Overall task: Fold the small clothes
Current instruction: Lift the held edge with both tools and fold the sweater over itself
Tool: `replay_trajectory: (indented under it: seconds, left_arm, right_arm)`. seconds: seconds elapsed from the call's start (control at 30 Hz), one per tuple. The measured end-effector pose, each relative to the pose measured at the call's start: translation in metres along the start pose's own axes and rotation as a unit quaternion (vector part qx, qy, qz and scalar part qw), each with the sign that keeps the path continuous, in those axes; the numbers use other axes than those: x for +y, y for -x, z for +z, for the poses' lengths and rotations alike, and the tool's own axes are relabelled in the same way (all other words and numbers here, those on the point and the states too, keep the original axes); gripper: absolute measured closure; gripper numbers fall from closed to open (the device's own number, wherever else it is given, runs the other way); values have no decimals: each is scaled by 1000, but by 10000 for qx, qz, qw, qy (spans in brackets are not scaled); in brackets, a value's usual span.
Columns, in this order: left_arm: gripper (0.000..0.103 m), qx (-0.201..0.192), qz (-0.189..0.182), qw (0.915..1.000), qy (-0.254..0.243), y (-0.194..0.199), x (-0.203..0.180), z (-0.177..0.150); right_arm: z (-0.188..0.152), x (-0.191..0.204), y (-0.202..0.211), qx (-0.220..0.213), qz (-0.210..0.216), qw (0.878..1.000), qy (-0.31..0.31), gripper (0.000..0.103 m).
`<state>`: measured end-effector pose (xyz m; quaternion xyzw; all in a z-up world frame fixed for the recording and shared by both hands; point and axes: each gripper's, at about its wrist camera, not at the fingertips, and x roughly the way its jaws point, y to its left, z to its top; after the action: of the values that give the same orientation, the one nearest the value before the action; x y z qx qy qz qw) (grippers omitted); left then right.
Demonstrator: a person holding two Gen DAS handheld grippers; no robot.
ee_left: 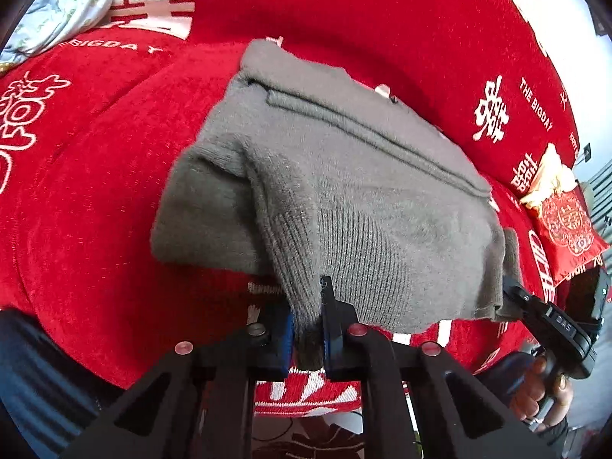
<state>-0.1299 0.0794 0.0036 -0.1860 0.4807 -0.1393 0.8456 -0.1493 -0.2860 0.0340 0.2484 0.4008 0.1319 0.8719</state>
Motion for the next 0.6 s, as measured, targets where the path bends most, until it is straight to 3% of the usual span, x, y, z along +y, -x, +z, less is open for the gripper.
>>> replay_trajectory:
  seconds: [0.33, 0.6]
  left_arm:
    - [93, -605, -200, 9980, 10, 46, -12, 24]
    - [93, -1016, -167, 9947, 32, 67, -26, 66]
  right_arm:
    - [16, 27, 45, -561, 390, 9977, 28, 90]
    - [46, 37, 58, -927, 357, 9950, -87, 90]
